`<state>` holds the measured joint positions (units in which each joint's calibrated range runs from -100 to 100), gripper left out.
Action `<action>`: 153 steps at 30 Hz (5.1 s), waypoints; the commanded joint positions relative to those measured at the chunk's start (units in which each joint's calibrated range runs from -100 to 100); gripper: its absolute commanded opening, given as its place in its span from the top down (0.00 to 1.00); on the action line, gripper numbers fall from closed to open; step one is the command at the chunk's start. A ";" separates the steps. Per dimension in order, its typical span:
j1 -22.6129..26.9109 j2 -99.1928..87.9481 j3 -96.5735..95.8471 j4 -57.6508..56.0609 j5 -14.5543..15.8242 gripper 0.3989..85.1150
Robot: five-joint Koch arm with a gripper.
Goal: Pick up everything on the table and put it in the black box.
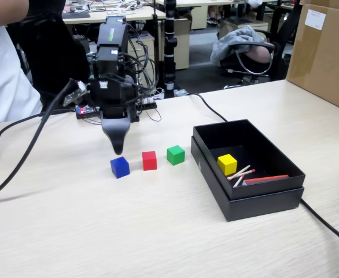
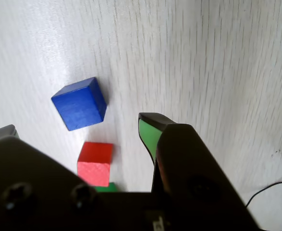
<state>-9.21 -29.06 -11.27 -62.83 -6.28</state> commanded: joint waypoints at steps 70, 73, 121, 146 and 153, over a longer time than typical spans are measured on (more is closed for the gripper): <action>24.37 16.38 43.37 -2.61 11.38 0.47; 21.64 6.40 39.74 -2.61 11.38 0.47; 8.69 20.40 10.19 2.57 11.53 0.99; 25.59 46.67 60.23 -3.39 11.04 0.99; 26.67 50.12 59.96 -3.73 11.58 0.59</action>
<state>17.02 23.50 47.24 -66.01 5.20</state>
